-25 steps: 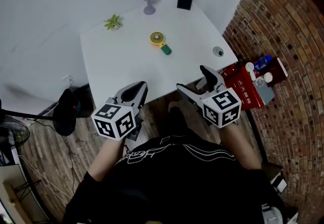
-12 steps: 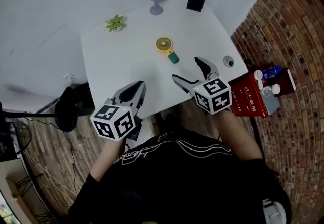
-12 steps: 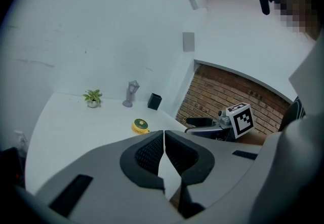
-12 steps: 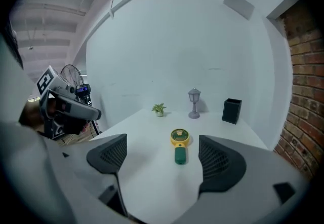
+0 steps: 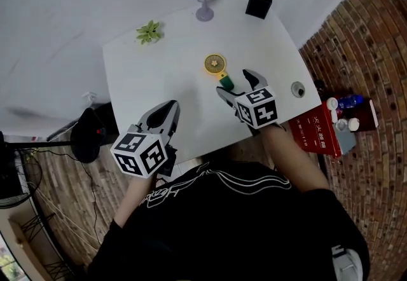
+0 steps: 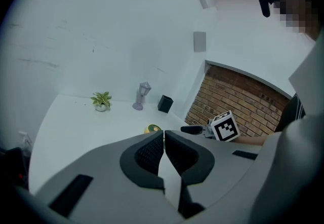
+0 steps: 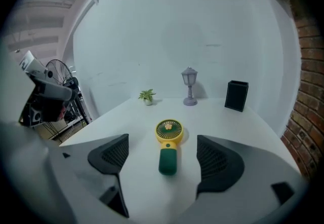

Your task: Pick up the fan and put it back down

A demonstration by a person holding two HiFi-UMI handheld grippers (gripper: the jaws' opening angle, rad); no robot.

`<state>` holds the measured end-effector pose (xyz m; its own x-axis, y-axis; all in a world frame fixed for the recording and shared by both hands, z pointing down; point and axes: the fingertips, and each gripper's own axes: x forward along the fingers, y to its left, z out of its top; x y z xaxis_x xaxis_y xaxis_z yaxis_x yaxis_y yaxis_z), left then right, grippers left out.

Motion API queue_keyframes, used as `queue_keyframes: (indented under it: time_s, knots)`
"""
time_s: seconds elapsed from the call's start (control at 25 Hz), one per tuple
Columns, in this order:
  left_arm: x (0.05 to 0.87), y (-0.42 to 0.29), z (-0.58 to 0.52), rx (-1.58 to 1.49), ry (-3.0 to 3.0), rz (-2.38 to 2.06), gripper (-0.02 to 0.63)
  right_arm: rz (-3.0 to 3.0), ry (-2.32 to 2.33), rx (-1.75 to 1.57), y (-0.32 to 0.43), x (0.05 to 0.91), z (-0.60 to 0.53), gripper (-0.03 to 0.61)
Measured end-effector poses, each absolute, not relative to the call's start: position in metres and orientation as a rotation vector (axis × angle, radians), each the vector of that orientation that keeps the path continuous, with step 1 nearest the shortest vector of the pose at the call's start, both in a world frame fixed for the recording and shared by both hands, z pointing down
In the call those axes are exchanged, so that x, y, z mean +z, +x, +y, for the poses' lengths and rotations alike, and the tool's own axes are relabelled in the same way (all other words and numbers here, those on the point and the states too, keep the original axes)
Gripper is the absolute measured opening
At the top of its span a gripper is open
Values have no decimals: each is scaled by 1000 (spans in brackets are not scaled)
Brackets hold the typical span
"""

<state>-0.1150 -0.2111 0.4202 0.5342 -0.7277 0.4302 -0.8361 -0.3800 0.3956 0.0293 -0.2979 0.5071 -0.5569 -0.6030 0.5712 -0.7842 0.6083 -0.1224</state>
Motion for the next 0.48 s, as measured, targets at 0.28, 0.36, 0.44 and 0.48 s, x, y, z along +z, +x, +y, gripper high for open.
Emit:
queue_keyframes:
  time_s: [0.28,0.36,0.44,0.48]
  knots:
    - [426,-133,-235,240,2166,-1296,35,-2288,1040,545,18,547,-321,396]
    - [429,-136,-240,239,2160,-1295,35,-2275,1032,556,15,555,-326,394]
    - [433,-138,-243,242,2152,-1292,35,-2260,1028,563,14,563,-330,388]
    - [435,-139,-245,244,2147,-1291,35,-2252,1025,565,13,566,-331,385]
